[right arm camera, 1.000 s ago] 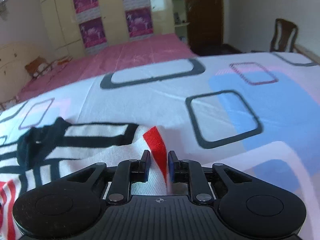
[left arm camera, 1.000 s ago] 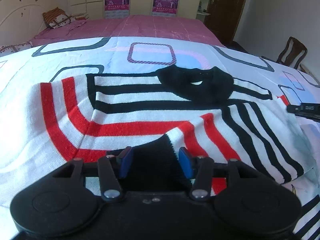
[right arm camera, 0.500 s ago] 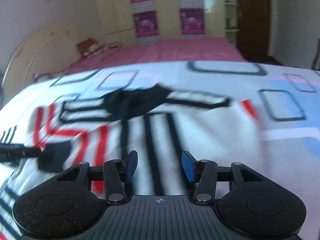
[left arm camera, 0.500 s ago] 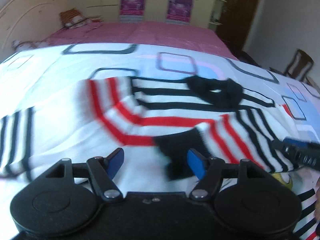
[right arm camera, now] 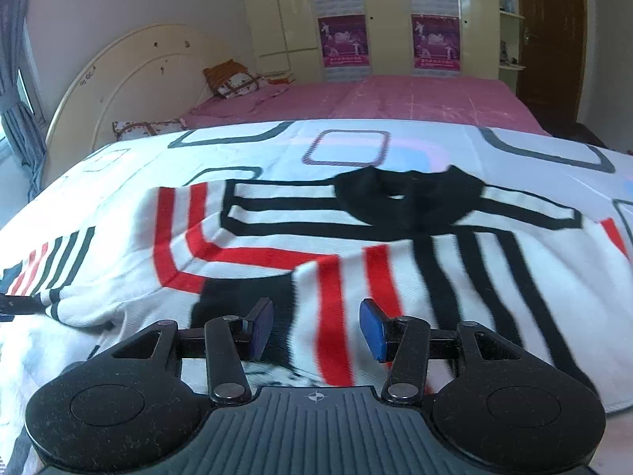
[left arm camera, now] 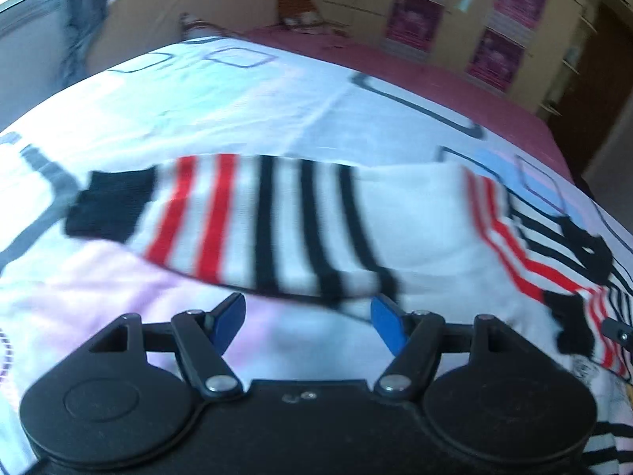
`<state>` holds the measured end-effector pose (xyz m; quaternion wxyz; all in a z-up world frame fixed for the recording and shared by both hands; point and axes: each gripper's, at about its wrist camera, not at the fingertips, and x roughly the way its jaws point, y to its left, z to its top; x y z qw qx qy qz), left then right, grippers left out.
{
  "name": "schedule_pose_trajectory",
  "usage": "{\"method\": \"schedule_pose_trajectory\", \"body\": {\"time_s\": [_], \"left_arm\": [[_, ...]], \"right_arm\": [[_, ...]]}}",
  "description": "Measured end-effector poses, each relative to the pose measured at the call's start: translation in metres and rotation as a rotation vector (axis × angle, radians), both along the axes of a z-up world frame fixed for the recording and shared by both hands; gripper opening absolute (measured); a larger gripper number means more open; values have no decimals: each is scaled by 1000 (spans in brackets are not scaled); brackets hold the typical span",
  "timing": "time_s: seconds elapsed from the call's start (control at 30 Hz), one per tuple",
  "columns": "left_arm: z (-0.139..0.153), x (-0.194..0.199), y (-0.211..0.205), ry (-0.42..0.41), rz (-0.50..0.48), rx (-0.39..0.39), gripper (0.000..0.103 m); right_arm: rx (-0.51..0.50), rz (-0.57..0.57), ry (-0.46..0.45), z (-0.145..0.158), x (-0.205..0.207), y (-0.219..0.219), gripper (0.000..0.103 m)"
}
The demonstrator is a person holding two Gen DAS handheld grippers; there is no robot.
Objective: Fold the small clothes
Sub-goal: 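Grasp the other sleeve's black cuff with the left gripper, then fold the held sleeve across the sweater body with the left gripper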
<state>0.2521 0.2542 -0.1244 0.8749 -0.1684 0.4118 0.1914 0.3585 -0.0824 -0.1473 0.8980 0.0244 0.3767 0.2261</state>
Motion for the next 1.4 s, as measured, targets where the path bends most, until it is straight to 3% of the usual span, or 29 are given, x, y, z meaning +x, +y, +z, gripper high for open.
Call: {"method": "schedule_pose_trajectory", "body": {"time_s": [0.4, 0.63, 0.8, 0.9, 1.0, 1.07, 1.13, 1.2, 1.3, 1.4], "left_arm": [[-15, -13, 61, -16, 85, -67, 70], [-23, -6, 80, -67, 90, -149, 81], [-27, -1, 92, -126, 112, -191, 81], [-30, 0, 101, -169, 145, -227, 79], [-31, 1, 105, -197, 172, -228, 71], [-32, 1, 108, -214, 198, -218, 55], [-35, -1, 115, -230, 230, -221, 30], [-37, -2, 120, -235, 263, -219, 13], [-29, -4, 118, -260, 253, -205, 8], [-3, -3, 97, -310, 163, -144, 8]], "right_arm": [[-51, -10, -25, 0, 13, 46, 49], [-89, -19, 25, -25, 23, 53, 49], [-86, -34, -21, -14, 17, 52, 49], [-112, -27, 3, -28, 19, 51, 49], [-96, -28, 13, -23, 19, 50, 49], [-54, -42, 25, -21, 17, 46, 49], [-75, -36, 19, -24, 15, 47, 49], [-109, -18, -4, -25, 13, 51, 49], [-37, -46, 3, -16, 12, 42, 49], [-44, -66, -4, -11, 11, 34, 49]]}}
